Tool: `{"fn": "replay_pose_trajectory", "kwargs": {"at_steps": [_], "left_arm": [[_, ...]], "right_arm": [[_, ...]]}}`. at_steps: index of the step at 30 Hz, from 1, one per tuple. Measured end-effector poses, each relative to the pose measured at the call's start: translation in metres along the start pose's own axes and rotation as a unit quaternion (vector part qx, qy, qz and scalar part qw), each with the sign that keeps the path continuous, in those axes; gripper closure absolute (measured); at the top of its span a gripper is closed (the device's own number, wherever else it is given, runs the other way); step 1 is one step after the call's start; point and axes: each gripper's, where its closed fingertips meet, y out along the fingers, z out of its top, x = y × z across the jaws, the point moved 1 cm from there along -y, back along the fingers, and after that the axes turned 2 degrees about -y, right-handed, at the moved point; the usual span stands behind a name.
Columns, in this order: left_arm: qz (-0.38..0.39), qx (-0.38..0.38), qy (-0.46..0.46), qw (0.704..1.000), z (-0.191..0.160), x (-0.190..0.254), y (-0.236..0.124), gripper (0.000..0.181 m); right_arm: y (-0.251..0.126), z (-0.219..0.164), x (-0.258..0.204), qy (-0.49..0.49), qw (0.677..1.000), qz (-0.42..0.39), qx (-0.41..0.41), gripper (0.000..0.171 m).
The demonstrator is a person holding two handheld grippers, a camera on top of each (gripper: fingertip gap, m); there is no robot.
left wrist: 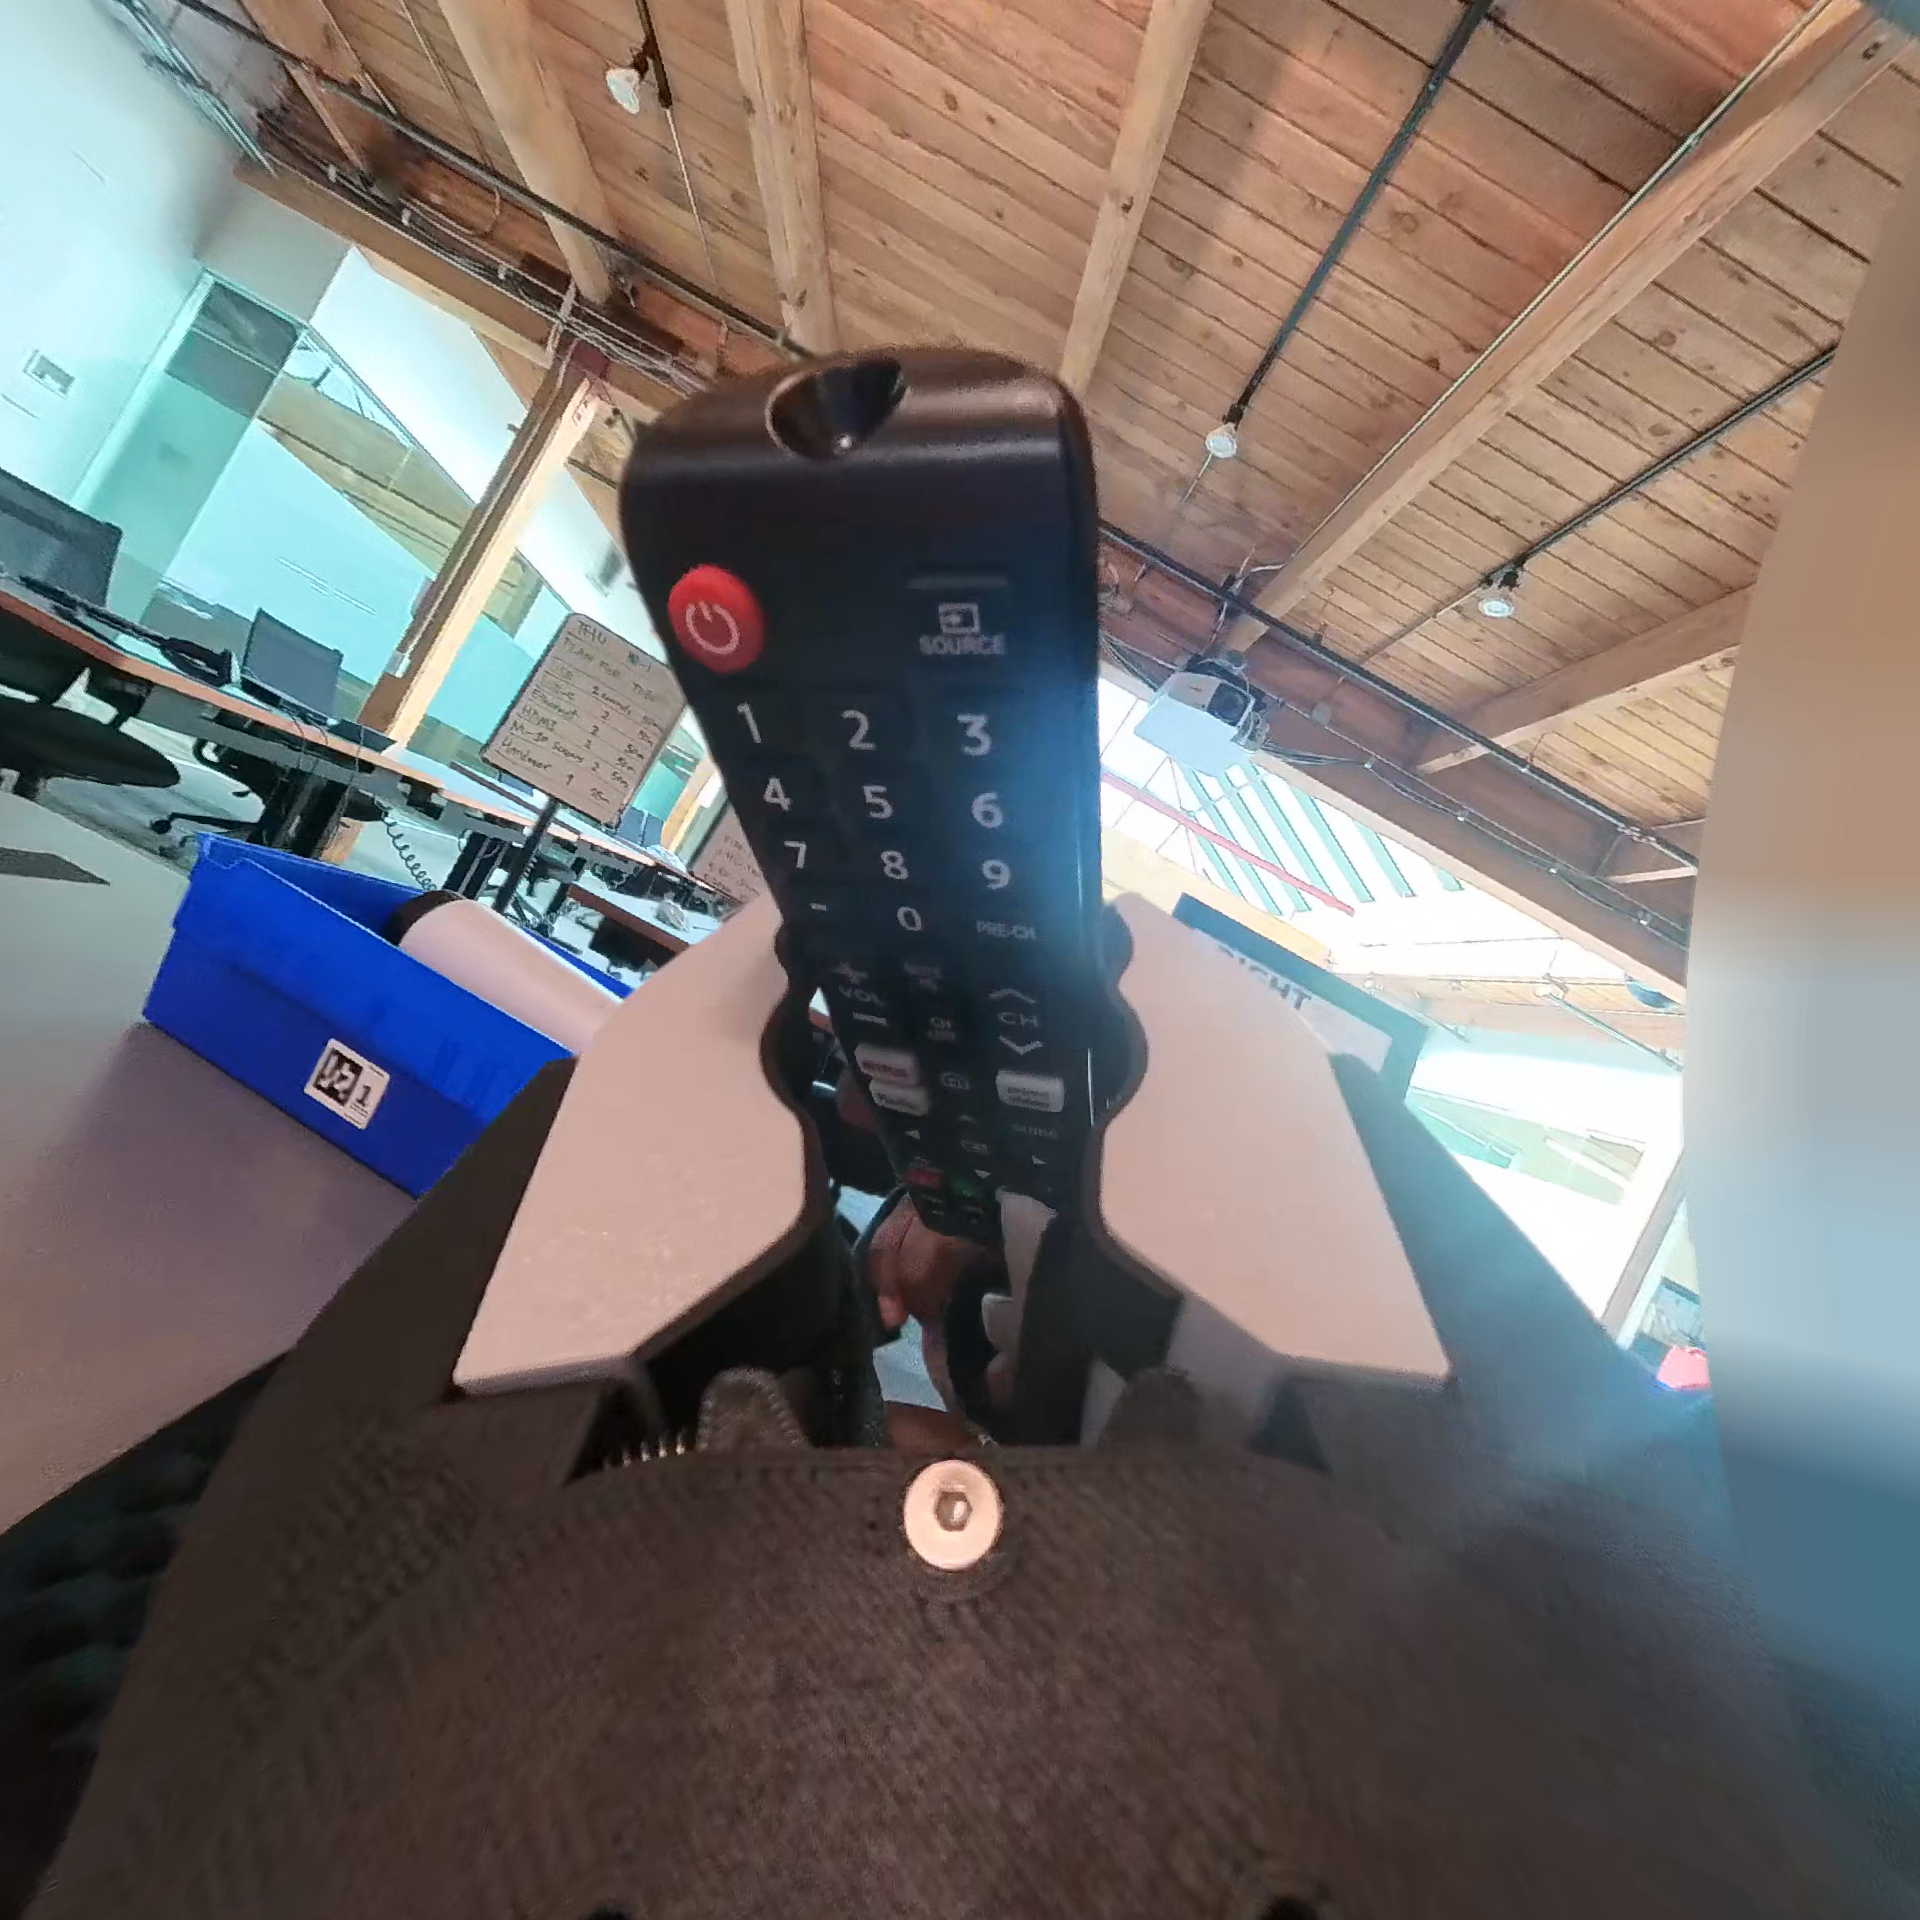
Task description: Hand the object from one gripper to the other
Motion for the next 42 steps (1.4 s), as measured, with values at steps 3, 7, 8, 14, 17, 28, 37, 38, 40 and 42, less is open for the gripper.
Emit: {"fn": "replay_pose_trajectory", "kwargs": {"at_steps": [3,7,8,14,17,28,37,38,40,42], "left_arm": [[0.015,-0.008,0.005,1.0,0.0,-0.001,0.0,0.128],[-0.014,-0.005,0.024,1.0,0.002,0.009,0.001,0.128],[-0.04,0.002,0.03,0.999,0.004,0.017,0.0,0.128],[-0.095,0.02,0.081,0.992,0.012,0.028,-0.004,0.109],[-0.077,0.007,0.056,0.995,0.009,0.024,-0.002,0.126],[0.063,0.04,0.015,0.997,0.025,-0.018,-0.013,0.157],[0.081,0.01,-0.055,0.995,0.015,-0.026,-0.011,0.157],[0.083,0.006,-0.054,0.995,0.014,-0.027,-0.011,0.157],[0.084,-0.008,-0.058,0.995,0.01,-0.027,-0.01,0.157],[0.079,-0.023,-0.069,0.994,0.004,-0.025,-0.007,0.157]], "right_arm": [[0.001,-0.005,0.003,0.071,0.997,0.03,-0.005,0.146],[-0.001,0.0,0.007,0.071,0.997,0.015,0.008,0.147],[-0.001,0.001,0.011,0.121,0.992,0.017,0.017,0.148],[-0.001,-0.002,0.031,0.665,0.724,0.152,0.102,0.148],[0.004,-0.016,0.017,0.769,0.605,0.184,0.095,0.148],[0.001,-0.024,0.023,0.371,0.924,0.062,0.073,0.096],[-0.007,-0.018,-0.013,-0.249,0.967,-0.03,0.035,0.096],[-0.007,-0.02,-0.014,-0.268,0.962,-0.029,0.032,0.095],[-0.008,-0.022,-0.015,-0.308,0.95,-0.035,0.035,0.104],[-0.006,-0.025,-0.017,-0.342,0.938,-0.044,0.026,0.117]]}}
